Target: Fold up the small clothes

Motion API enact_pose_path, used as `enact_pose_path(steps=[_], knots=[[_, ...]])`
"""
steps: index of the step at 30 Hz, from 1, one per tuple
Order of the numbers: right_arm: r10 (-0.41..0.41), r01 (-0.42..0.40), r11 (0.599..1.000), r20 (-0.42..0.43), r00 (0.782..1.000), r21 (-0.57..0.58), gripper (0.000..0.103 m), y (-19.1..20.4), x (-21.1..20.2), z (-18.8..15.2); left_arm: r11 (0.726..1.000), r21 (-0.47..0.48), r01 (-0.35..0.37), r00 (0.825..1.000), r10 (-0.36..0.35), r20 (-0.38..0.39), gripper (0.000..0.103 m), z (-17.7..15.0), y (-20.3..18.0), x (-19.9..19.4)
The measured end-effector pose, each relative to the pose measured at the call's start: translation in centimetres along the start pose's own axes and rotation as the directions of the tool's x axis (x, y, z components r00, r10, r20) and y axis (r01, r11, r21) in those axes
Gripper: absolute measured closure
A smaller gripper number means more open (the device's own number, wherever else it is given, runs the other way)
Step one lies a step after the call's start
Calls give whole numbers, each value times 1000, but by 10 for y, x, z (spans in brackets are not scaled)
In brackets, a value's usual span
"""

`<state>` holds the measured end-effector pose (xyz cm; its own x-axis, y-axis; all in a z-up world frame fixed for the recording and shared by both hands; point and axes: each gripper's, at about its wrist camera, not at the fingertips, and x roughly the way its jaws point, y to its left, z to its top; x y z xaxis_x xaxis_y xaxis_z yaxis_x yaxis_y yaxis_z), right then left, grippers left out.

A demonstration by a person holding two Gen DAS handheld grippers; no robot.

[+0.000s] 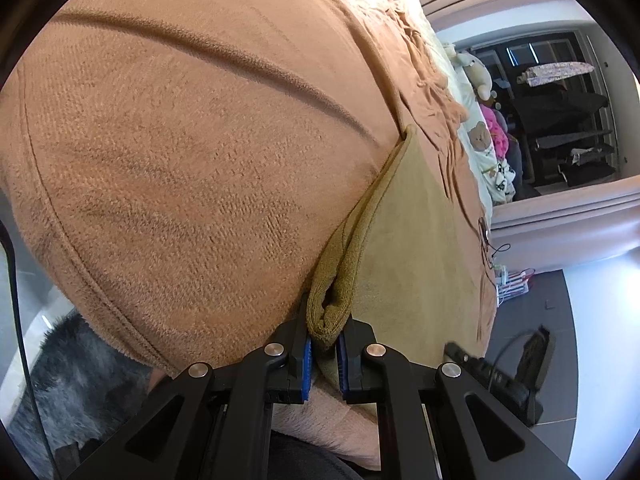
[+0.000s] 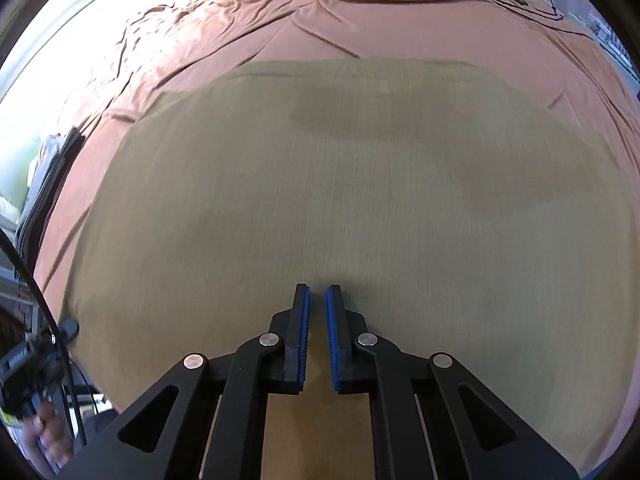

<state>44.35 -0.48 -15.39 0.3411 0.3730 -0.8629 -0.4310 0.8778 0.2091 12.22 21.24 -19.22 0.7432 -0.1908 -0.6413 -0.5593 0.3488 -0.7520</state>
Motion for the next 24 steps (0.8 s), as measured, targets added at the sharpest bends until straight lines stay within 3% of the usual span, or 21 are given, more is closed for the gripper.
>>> enact_pose_path(steps=[24], knots=[[-81, 80, 995, 5, 997, 66, 98, -19, 65, 122, 999, -29, 12, 1000, -13, -20, 93, 2, 3, 8]])
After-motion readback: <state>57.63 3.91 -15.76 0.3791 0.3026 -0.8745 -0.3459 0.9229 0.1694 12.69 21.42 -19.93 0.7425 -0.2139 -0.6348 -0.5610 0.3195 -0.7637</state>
